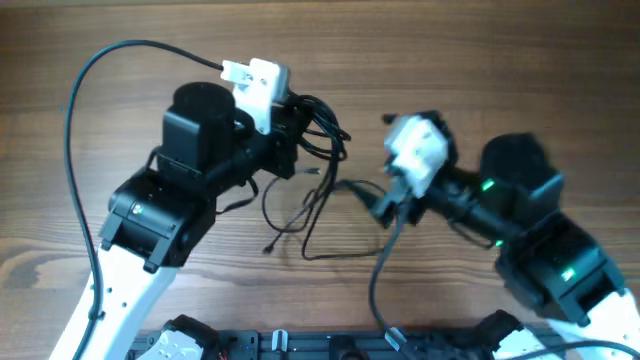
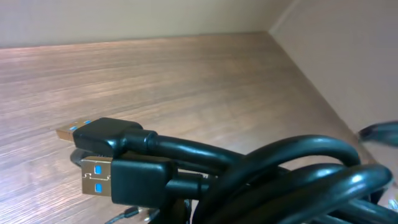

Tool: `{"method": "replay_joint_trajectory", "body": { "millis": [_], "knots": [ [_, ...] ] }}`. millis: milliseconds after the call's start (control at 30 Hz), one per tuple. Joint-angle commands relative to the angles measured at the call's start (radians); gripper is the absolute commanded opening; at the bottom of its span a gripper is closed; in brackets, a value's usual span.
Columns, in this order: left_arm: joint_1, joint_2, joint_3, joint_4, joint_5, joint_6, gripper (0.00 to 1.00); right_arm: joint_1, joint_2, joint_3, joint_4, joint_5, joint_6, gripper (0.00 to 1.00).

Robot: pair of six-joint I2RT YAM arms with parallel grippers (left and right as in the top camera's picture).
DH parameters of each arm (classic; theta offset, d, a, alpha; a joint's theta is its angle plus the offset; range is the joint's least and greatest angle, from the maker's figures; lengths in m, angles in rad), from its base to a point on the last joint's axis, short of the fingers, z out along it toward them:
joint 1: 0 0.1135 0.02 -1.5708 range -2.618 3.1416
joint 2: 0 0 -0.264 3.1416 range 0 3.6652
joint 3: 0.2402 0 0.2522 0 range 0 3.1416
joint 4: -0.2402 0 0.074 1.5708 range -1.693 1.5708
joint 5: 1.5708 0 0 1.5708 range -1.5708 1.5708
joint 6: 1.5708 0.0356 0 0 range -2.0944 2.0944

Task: Untangle cables

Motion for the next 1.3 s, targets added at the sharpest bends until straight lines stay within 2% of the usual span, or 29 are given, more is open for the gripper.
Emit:
{"method": "replay_joint_trajectory", "body": {
  "millis": [0, 133, 300, 400, 500, 700, 733, 800, 833, 867, 967, 1000, 1067, 1100, 1167, 1267],
  "knots": [
    [-0.048, 0.004, 0.012, 0.005, 0.053, 0.03, 0.04, 0.146, 0.007, 0.022, -0.003, 0.41, -0.038, 0.97],
    [-0.063, 0.006, 0.012, 0.002, 0.053, 0.031, 0.04, 0.236, 0.013, 0.022, 0.028, 0.482, -0.042, 0.94],
    [-0.063, 0.006, 0.012, -0.014, 0.054, 0.032, 0.04, 0.238, 0.022, 0.022, 0.032, 0.544, -0.035, 0.69],
    [-0.063, 0.006, 0.012, -0.046, 0.054, 0.058, 0.04, 0.238, 0.025, 0.022, 0.052, 0.558, -0.035, 0.35],
    [-0.062, 0.006, 0.012, -0.049, 0.045, 0.057, 0.04, 0.238, 0.034, 0.022, 0.063, 0.557, -0.032, 0.07],
    [-0.061, 0.006, 0.012, -0.049, 0.015, 0.053, 0.04, 0.238, 0.087, 0.021, 0.056, 0.523, 0.027, 0.05],
    [-0.061, 0.006, 0.012, -0.049, -0.056, 0.016, 0.04, 0.238, 0.103, 0.021, 0.056, 0.524, 0.063, 0.05],
    [-0.061, 0.006, 0.012, -0.053, -0.293, -0.22, 0.04, 0.238, 0.115, 0.021, 0.054, 0.573, 0.173, 0.04],
    [-0.061, 0.006, 0.012, -0.06, -0.372, -0.32, 0.04, 0.238, 0.116, 0.021, 0.045, 0.635, 0.249, 0.05],
    [-0.061, 0.005, 0.012, -0.061, -0.436, -0.425, 0.04, 0.238, 0.116, 0.021, 0.003, 0.773, 0.399, 0.04],
    [-0.061, 0.006, 0.012, -0.061, -0.477, -0.532, 0.04, 0.238, 0.114, 0.021, -0.126, 0.968, 0.679, 0.04],
    [-0.061, 0.006, 0.012, -0.062, -0.483, -0.571, 0.04, 0.238, 0.114, 0.021, -0.195, 0.992, 0.828, 0.04],
    [-0.061, 0.006, 0.012, -0.061, -0.483, -0.645, 0.04, 0.238, 0.115, 0.021, -0.277, 0.987, 1.008, 0.04],
    [-0.061, 0.006, 0.012, -0.062, -0.483, -0.662, 0.04, 0.238, 0.116, 0.021, -0.311, 0.983, 1.076, 0.04],
    [-0.061, 0.006, 0.012, -0.061, -0.483, -0.664, 0.04, 0.238, 0.116, 0.021, -0.319, 0.98, 1.089, 0.04],
    [-0.061, 0.006, 0.012, -0.064, -0.478, -0.548, 0.04, 0.238, 0.116, 0.021, -0.313, 0.98, 1.077, 0.04]
  ]
}}
